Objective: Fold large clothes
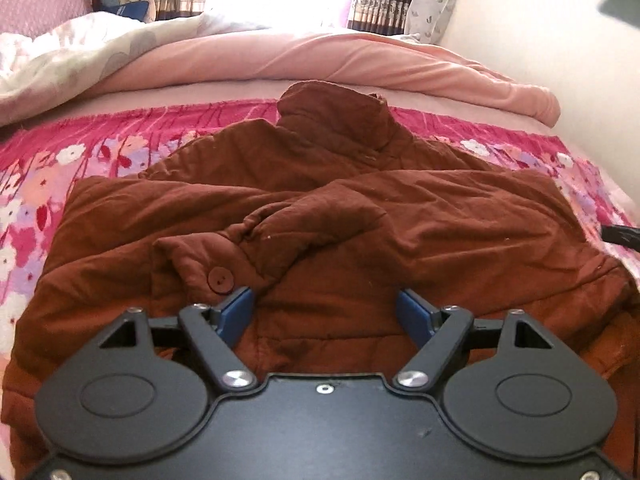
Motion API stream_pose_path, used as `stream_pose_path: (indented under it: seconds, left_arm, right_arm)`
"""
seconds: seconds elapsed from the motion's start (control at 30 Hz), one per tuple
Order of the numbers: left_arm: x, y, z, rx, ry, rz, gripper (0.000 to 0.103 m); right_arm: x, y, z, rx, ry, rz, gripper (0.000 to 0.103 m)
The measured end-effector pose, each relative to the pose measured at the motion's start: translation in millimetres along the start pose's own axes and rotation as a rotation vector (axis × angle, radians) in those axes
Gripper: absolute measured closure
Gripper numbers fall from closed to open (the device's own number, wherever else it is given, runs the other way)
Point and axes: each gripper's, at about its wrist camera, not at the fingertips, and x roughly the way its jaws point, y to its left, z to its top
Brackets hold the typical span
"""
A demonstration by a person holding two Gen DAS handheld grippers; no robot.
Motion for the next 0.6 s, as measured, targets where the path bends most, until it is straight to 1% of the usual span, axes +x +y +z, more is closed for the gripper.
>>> stream_pose_path:
  seconds: [0.03,0.07,0.13,0.2,0.23,0.3,0.37,0.43,0.5,0.6]
  left_arm:
    - [-2,2,1,-0.01,0.001,-0.005,0.023]
    - [-3,3,2,-0.023,0.005,-0.01,0.023]
    - [-10,7,4,-0.053,0.007,-0.03,0.023]
    - [-18,8,2,-0.072,-0.009,-0.054,0.023]
    - [-19,9,0,-0.072,-0.006,-0.059,0.023]
    - [-14,14,-5,-0.075,0.014,-0.043,0.023]
    - [-6,18,-12,-0.085,0.009,-0.052,0.023]
    - [-2,19,-19,-0.073,-0.023,-0.054,0.023]
    - [1,18,-25,-0.057,-0.05,-0.046,0.022]
    - [-2,10,-27,-0.019,-0.056,-0.024,0.022]
  right_arm:
    - [-15,0,-3,-0.025,-0.024,0.009,0.044]
    - [-27,0,-6,-0.056,-0.033,0.016,0.044]
    - [-46,5,-14,-0.13,-0.006,0.017,0.044]
    - [-58,13,-25,-0.212,0.019,0.017,0.044]
    - [-59,16,-28,-0.24,0.042,0.023,0.044]
    - [-53,24,-34,-0.282,0.076,0.021,0.044]
    - [-38,30,-38,-0.315,0.09,-0.012,0.044]
    - [-28,32,-41,-0.312,0.099,-0.031,0.049]
    - [-13,25,-44,-0.251,0.153,-0.017,0.049]
    - [-12,14,-48,-0.19,0.145,0.011,0.048]
